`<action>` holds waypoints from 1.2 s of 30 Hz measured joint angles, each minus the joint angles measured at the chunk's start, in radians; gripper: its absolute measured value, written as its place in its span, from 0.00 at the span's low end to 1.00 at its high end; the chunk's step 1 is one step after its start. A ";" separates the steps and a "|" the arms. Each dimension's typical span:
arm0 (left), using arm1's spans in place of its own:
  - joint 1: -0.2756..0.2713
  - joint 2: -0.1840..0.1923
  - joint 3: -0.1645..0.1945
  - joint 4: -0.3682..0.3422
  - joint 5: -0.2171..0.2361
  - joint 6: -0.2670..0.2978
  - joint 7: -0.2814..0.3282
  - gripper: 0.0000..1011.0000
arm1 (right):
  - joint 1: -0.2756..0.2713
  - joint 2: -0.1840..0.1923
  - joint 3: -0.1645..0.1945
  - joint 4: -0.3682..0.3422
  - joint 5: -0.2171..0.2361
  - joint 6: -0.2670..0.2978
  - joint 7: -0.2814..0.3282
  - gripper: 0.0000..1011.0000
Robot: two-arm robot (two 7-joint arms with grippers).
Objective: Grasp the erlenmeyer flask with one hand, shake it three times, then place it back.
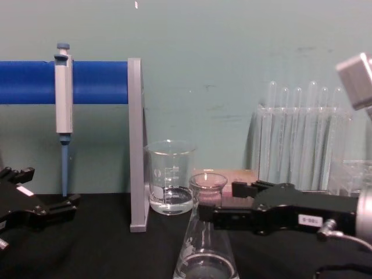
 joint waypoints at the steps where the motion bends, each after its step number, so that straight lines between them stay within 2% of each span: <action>1: 0.000 0.000 0.000 0.000 0.000 0.000 0.000 0.99 | 0.009 -0.010 -0.005 0.014 -0.007 -0.006 0.000 0.99; 13: 0.000 0.000 0.000 0.000 0.000 0.000 0.000 0.99 | 0.071 -0.078 -0.032 0.112 -0.055 -0.035 0.012 0.99; 20: 0.000 0.000 0.000 0.000 0.000 0.000 0.000 0.99 | 0.091 -0.103 -0.036 0.146 -0.068 -0.039 0.015 0.99; 36: 0.000 0.000 0.000 0.000 0.000 0.000 0.000 0.99 | 0.095 -0.109 -0.038 0.152 -0.076 -0.039 0.014 0.97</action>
